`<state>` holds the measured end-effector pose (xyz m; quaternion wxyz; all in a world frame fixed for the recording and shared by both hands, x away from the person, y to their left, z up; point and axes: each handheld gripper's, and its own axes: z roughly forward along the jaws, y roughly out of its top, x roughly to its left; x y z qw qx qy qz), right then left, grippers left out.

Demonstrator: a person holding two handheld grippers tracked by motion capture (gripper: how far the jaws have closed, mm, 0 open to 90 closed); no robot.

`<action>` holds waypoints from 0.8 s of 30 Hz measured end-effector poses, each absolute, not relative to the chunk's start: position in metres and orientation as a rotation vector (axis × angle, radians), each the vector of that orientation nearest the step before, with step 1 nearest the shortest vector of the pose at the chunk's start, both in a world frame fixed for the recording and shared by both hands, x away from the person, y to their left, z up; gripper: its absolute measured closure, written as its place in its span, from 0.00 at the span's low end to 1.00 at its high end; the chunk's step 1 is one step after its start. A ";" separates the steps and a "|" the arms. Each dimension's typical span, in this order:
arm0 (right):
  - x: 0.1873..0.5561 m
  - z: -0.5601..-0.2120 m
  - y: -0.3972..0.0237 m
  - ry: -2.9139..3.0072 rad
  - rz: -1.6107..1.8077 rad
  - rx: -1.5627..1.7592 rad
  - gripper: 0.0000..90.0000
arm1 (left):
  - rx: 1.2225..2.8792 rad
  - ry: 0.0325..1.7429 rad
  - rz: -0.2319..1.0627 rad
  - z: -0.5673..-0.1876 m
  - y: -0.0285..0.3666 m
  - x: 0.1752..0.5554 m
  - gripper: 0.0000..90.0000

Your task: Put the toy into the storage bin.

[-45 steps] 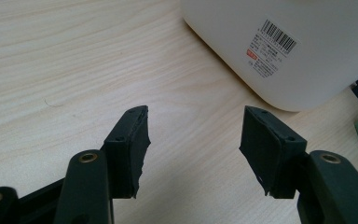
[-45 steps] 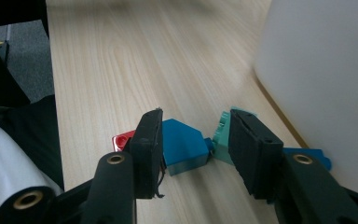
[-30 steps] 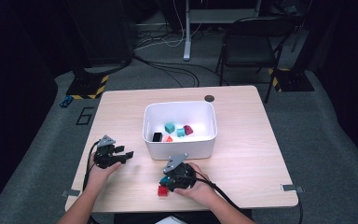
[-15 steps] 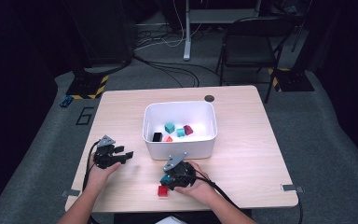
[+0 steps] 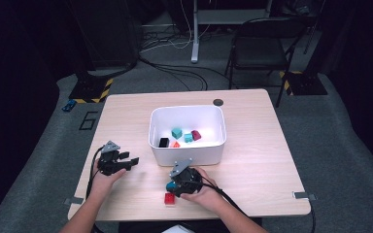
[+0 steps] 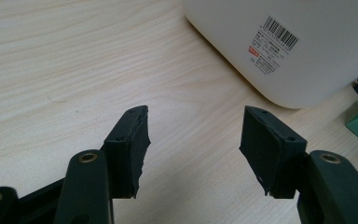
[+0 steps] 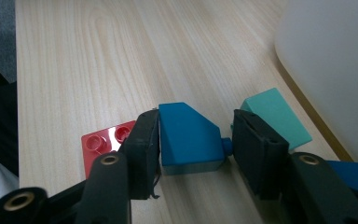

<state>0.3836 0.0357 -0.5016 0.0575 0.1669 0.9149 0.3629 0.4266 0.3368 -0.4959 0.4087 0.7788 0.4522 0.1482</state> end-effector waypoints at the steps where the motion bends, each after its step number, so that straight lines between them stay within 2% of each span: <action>1: 0.383 -0.502 0.036 2.774 1.097 0.501 0.61 | 1.963 1.141 0.372 -0.496 0.337 0.427 0.46; 10: 0.383 -0.495 0.033 2.763 1.106 0.497 0.63 | 1.960 1.140 0.373 -0.496 0.337 0.427 0.46; 24: 0.382 -0.447 0.019 2.768 1.152 0.508 0.63 | 1.957 1.144 0.374 -0.496 0.336 0.427 0.46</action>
